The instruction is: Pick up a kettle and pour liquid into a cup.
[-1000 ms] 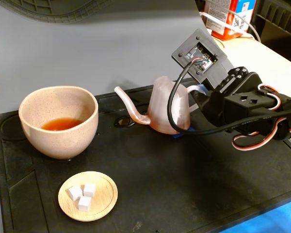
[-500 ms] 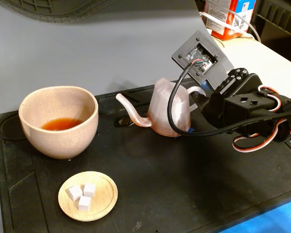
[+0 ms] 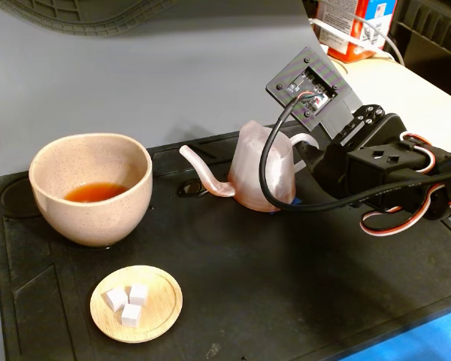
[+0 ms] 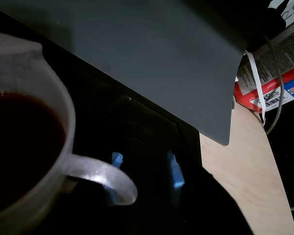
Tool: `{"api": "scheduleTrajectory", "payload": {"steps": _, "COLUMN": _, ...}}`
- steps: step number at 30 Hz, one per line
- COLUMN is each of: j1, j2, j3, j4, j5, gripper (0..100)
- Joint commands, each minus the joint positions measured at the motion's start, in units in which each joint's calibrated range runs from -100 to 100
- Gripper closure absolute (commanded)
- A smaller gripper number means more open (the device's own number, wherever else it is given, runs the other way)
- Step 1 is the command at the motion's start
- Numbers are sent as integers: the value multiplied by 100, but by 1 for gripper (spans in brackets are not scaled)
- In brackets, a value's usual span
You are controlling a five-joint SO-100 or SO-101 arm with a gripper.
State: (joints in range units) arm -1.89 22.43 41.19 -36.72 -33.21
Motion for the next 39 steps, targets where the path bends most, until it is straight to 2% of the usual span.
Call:
{"api": "scheduleTrajectory", "payload": {"steps": 1, "j1": -20, "j2": -84, "j3": -35, "j4": -111, "j5": 18, "gripper": 87}}
{"api": "scheduleTrajectory", "payload": {"steps": 23, "j1": -150, "j2": -178, "j3": 636, "j4": -154, "j5": -19, "gripper": 87}}
{"api": "scheduleTrajectory", "payload": {"steps": 27, "j1": -150, "j2": -204, "j3": 1290, "j4": -1313, "j5": -45, "gripper": 87}}
{"api": "scheduleTrajectory", "payload": {"steps": 36, "j1": -188, "j2": -2354, "j3": 2524, "j4": -647, "j5": -56, "gripper": 88}}
{"api": "scheduleTrajectory", "payload": {"steps": 39, "j1": -195, "j2": -3113, "j3": 2996, "j4": -656, "j5": -266, "gripper": 96}}
